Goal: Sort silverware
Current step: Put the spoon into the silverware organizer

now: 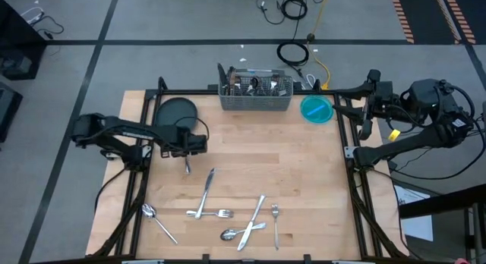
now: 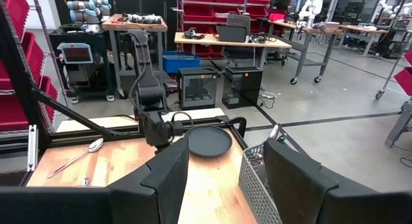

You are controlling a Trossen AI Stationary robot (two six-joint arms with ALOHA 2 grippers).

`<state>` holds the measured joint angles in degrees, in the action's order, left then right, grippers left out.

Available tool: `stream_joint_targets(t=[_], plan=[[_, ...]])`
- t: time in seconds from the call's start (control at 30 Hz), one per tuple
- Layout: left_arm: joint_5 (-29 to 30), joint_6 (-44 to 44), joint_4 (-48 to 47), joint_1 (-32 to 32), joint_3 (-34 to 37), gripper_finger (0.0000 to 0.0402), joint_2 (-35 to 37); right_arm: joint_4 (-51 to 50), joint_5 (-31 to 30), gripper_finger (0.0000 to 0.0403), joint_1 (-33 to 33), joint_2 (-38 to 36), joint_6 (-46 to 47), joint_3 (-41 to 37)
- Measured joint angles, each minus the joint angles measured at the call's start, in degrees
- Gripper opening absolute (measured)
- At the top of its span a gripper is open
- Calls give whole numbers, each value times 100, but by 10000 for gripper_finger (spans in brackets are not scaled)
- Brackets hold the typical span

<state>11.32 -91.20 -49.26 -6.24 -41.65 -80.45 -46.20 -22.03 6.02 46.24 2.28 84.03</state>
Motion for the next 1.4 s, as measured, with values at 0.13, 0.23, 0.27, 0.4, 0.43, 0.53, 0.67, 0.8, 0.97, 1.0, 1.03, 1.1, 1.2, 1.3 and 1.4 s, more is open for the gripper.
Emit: stream_joint_targets(t=[0.13, 0.23, 0.27, 0.4, 0.43, 0.53, 0.67, 0.8, 0.97, 1.0, 1.03, 1.1, 1.2, 1.3, 1.4], plan=[[-176, 4, 249, 29, 65, 171, -382, -2, 8, 187, 0, 0, 2, 0], [-174, 42, 180, 33, 66, 171, -526, 0, 8, 187, 0, 0, 2, 0], [-174, 43, 144, 33, 68, 171, -540, -2, 9, 187, 0, 0, 2, 0], [-193, 23, 73, 30, 92, 171, -543, -1, 14, 187, -1, 0, 3, 0], [-195, 44, 32, 27, 92, 171, -525, -2, 14, 187, 0, 0, 4, 0], [-121, 39, 36, 26, 96, 171, -520, 1, 14, 187, 0, 0, 6, 0], [-53, 25, 228, -33, 162, 167, -561, 1, 98, 187, -2, 0, 125, 0], [-80, 47, 695, -112, 469, 135, -610, 3, 178, 187, 0, 0, 292, 0], [-111, 55, 583, -119, 544, 59, -561, 7, 316, 187, 0, 0, 415, 0], [-121, 77, 534, -121, 540, 41, -543, 7, 314, 187, 0, 0, 415, 0], [-121, 205, 519, -122, 524, 24, -526, 8, 293, 187, 0, -2, 415, 0], [-123, 444, 539, -113, 498, 14, -487, 7, 240, 187, 0, -11, 409, -2], [-119, 737, 541, -95, 388, 14, -493, 7, 87, 187, -2, -13, 395, 0], [-61, 781, 577, -19, 204, 14, -518, 5, 75, 187, -2, -25, 374, 0], [-41, 882, 811, 79, -186, 13, -510, 3, 80, 187, -2, -65, 276, 0]])
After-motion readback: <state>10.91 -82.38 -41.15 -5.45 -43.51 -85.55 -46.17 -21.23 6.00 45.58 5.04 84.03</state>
